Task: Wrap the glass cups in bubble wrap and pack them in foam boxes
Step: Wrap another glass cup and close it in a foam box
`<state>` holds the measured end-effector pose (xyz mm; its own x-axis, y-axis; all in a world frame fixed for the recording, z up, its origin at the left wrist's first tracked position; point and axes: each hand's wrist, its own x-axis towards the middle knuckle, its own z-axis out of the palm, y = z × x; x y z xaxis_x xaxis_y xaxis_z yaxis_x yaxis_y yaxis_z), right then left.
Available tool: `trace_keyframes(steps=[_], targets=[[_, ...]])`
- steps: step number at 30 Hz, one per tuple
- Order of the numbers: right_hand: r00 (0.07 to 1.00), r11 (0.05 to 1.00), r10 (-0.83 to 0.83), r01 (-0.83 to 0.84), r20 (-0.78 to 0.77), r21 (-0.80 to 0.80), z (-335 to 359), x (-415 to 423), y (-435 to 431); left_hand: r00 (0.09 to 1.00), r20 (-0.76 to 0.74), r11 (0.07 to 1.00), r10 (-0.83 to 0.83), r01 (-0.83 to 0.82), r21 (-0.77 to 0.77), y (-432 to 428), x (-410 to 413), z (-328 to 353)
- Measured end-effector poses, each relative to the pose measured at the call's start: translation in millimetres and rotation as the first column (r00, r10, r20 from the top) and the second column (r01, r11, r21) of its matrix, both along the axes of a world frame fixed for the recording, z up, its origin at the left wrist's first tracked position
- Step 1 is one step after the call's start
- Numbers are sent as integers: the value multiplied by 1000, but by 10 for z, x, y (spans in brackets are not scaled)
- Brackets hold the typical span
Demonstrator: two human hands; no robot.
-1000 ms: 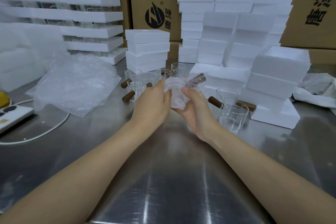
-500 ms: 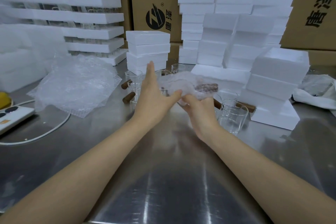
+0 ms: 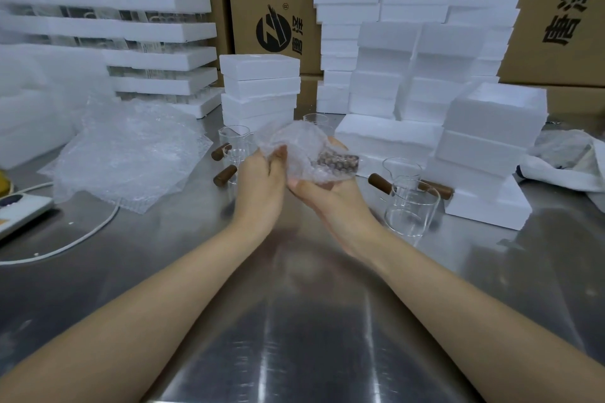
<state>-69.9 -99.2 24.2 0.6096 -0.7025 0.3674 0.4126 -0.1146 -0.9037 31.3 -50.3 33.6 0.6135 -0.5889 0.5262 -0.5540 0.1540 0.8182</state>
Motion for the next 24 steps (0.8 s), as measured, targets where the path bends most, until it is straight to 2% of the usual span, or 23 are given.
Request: trace_keyframes(steps=[4,8,10,13,15,17,20,24], targets=[[999,997,34,-35,7,69,-19,-13,7,1000,20,999,24,-25,41,-22,55,-5],[997,969,24,-42,78,243,-6,-40,3,991,25,990,-133,133,-36,9,-33,47],[996,961,7,-32,90,276,4,-48,-21,982,105,985,-155,162,-64,23,-39,44],[998,971,9,-23,61,237,6,-51,-41,947,314,993,-71,97,-66,50,15,51],[1000,985,12,-15,19,169,-12,-33,-31,927,374,995,16,21,-95,59,59,75],[1000,997,-2,4,-25,71,-38,-6,-13,937,345,993,57,-16,-120,53,112,70],[992,993,-109,106,-61,-54,-58,9,12,957,282,992,64,-31,-119,49,151,67],[981,980,-162,147,-110,-134,-56,0,10,970,227,993,87,-67,-94,46,153,76]])
